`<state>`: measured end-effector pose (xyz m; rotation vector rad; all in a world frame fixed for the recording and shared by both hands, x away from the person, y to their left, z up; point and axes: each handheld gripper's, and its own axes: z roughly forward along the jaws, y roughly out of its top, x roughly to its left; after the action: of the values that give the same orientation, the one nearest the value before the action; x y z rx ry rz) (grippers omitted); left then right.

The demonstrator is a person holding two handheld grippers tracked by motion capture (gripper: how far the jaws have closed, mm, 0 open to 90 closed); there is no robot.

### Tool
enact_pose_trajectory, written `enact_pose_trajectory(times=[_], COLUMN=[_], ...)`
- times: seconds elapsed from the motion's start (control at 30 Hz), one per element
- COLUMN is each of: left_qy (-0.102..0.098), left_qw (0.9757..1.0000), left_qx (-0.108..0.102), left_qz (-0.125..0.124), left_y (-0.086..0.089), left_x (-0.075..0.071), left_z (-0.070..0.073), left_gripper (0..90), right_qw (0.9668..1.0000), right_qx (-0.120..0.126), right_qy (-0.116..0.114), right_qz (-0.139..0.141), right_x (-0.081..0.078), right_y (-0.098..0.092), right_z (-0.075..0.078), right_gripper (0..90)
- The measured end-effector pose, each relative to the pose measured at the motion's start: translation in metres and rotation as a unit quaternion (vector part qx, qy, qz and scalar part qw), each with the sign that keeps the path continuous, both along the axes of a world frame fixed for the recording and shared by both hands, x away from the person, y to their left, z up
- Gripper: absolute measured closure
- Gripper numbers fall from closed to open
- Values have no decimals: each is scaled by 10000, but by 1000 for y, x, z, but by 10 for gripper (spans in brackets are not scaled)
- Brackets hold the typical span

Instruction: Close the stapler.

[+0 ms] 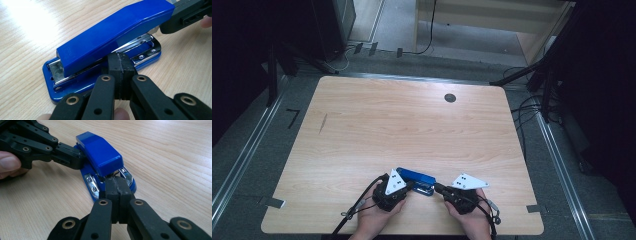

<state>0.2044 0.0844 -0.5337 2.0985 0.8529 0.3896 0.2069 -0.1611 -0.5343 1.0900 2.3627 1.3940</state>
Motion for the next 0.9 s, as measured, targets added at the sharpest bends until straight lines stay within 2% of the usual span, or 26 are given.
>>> enact_pose_trajectory(times=[0.13, 0.27, 0.3, 0.47, 0.9], left_qy=[-14, -26, -30, -10, -26], left_qw=[10000, 10000, 10000, 10000, 10000], left_qx=[24, 31, 36, 25, 30], left_qz=[2, 3, 3, 0, 8], left_y=[0, -1, -1, 0, -1], left_x=[0, -1, -1, 0, -1], left_z=[0, 0, 0, 0, 0], left_gripper=[900, 900, 900, 900, 900], right_qw=[9997, 9997, 9995, 9997, 9992], right_qx=[-249, -239, -316, -236, 142], right_qy=[17, 3, -48, -89, -370], right_qz=[-44, -51, -40, -20, 38], right_x=[1, 1, 1, 0, -3], right_y=[1, 3, 4, 3, 3], right_z=[-3, -4, -3, -1, 12], right_gripper=[900, 900, 900, 900, 900])
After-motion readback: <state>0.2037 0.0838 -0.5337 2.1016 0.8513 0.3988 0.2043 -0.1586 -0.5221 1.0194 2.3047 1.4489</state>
